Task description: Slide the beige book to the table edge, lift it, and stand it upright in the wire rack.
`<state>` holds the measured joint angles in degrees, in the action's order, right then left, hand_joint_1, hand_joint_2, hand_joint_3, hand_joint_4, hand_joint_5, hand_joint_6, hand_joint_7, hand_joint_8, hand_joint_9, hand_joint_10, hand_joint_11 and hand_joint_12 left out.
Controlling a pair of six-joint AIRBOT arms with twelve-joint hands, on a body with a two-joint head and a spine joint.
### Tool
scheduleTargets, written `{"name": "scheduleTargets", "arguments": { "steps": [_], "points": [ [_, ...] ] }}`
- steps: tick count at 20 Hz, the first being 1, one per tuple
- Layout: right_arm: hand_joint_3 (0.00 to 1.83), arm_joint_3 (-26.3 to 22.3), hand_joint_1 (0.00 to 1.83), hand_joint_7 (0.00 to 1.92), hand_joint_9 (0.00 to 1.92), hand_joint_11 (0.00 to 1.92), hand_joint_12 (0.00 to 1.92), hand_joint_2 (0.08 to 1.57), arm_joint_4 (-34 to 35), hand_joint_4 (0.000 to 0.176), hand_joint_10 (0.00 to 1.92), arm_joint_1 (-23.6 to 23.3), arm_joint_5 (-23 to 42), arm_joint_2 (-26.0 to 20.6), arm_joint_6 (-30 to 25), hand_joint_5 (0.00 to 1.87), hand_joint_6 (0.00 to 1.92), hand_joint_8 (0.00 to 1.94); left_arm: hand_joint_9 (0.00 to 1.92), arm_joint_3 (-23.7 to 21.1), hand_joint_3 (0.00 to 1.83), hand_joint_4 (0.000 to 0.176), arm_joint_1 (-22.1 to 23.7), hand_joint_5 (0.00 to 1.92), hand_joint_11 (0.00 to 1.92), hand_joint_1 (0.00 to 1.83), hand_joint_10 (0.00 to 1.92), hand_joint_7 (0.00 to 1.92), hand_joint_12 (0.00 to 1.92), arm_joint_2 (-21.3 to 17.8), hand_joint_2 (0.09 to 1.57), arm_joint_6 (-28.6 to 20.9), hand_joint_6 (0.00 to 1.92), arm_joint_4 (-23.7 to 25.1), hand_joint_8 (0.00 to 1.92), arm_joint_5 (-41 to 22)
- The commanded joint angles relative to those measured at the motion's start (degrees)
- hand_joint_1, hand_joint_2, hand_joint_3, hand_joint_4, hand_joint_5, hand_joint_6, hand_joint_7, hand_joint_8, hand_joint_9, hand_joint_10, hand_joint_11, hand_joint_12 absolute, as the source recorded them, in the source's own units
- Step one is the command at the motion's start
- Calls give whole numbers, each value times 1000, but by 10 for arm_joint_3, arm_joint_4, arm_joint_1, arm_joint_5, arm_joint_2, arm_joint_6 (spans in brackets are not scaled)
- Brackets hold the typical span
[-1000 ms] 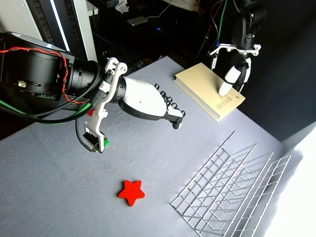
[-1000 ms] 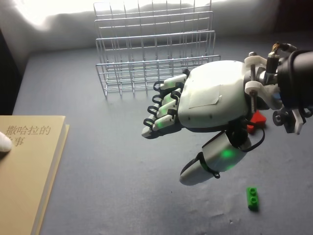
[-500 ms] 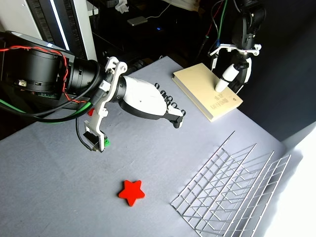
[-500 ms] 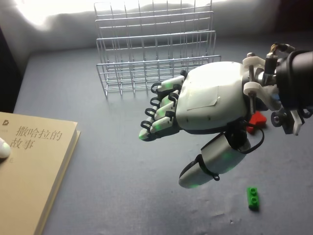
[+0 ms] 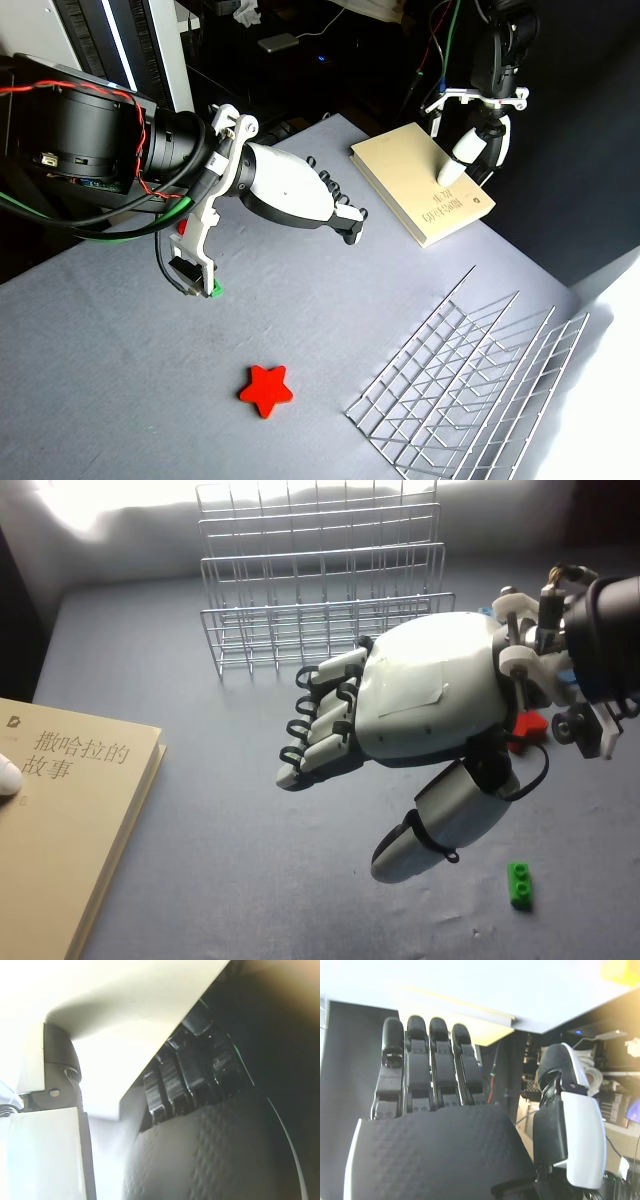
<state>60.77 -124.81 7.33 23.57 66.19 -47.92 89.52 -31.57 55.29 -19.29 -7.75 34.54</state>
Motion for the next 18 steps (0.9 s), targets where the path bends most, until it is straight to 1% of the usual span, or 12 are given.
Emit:
{"name": "scheduleTargets", "arguments": {
  "steps": [1,3,4,5,8,10,11,13,14,16,17,18],
  "points": [
    [3,1,126,287,315,0,866,1111,20,0,3,-7,-14,-3,-2,272,1,2,766,4,2,0,4,737,692,1347,1499,755,1528,-3,1213,-6,1189,19,1374,-19],
    [1,1,129,299,325,0,860,1110,20,0,9,-7,-5,-4,-3,282,6,7,800,4,0,0,11,785,714,1356,1453,806,1490,-5,1190,-19,1129,17,1287,-31],
    [0,1,118,312,344,0,913,1108,20,0,13,-7,0,-4,-3,291,7,8,811,4,1,0,13,775,723,1354,1450,784,1479,-6,1193,-20,1147,8,1299,-34],
    [0,1,133,317,349,0,928,1104,19,0,13,-7,1,-4,-3,294,7,8,767,4,8,0,15,723,705,1343,1518,718,1526,-6,1220,-20,1222,5,1395,-34],
    [0,1,149,306,335,0,902,1102,19,0,5,-9,-4,-3,-3,284,1,1,771,5,0,0,24,760,730,1347,1512,729,1512,-8,1215,-48,1176,3,1372,-51],
    [0,1,157,310,334,0,893,1097,19,0,4,-9,-4,-4,-3,288,3,3,805,5,0,0,31,769,740,1352,1463,760,1461,-10,1201,-68,1161,3,1327,-54],
    [0,1,157,311,345,0,942,1097,19,0,7,-9,2,-4,-3,283,0,2,803,6,2,0,38,752,812,1348,1462,715,1359,-12,1211,-81,1194,3,1385,-56],
    [0,1,155,314,349,0,928,1095,16,0,5,-9,20,-5,-3,280,1,1,812,8,0,0,45,766,820,1352,1451,731,1363,-13,1205,-99,1169,3,1364,-56],
    [0,0,154,296,333,0,890,1098,16,0,3,-9,23,-6,-3,271,1,2,789,9,2,0,48,751,795,1348,1482,712,1382,-15,1214,-109,1188,3,1394,-56],
    [4,-13,138,302,338,0,872,1107,17,0,6,-4,16,-20,-5,280,7,7,790,12,1,0,52,764,806,1350,1467,729,1384,-15,1208,-128,1170,3,1389,-56],
    [0,-21,142,331,368,0,944,1099,17,0,15,-1,14,-30,-6,307,13,12,791,14,0,0,53,769,804,1351,1461,737,1401,-14,1206,-136,1162,3,1383,-56],
    [0,-27,144,333,373,0,961,1098,17,0,15,4,14,-39,-6,309,12,10,771,15,0,0,54,758,784,1346,1489,707,1440,-16,1218,-148,1182,3,1426,-56]
  ]
}}
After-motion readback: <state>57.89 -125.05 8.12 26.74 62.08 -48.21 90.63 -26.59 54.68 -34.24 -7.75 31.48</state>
